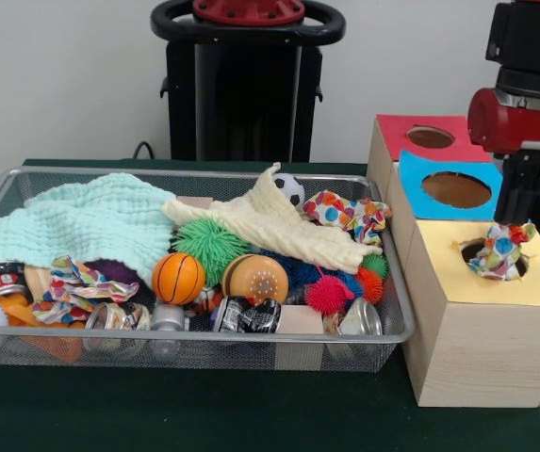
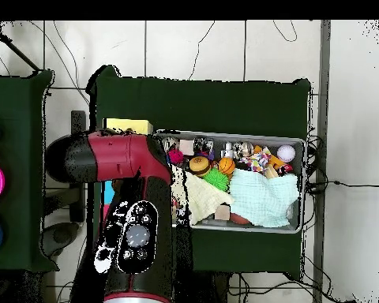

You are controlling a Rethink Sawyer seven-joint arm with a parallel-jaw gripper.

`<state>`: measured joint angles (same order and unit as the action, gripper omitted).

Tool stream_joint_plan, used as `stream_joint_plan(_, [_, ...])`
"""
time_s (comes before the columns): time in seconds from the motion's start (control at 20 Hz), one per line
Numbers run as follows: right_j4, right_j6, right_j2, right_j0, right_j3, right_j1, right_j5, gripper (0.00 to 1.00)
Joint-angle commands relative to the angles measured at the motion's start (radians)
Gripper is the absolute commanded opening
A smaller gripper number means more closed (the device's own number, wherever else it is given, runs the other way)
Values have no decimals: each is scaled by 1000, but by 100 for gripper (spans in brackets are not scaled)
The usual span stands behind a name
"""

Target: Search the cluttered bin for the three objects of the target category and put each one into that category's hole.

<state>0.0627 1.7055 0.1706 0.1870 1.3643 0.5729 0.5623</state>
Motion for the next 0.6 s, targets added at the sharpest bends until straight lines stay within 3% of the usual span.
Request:
stream_joint_plan(0.05, [14, 199, -30, -38, 108, -31, -31, 0])
stream_joint_plan(0.6, [5, 172, -53, -67, 135, -29, -74, 0])
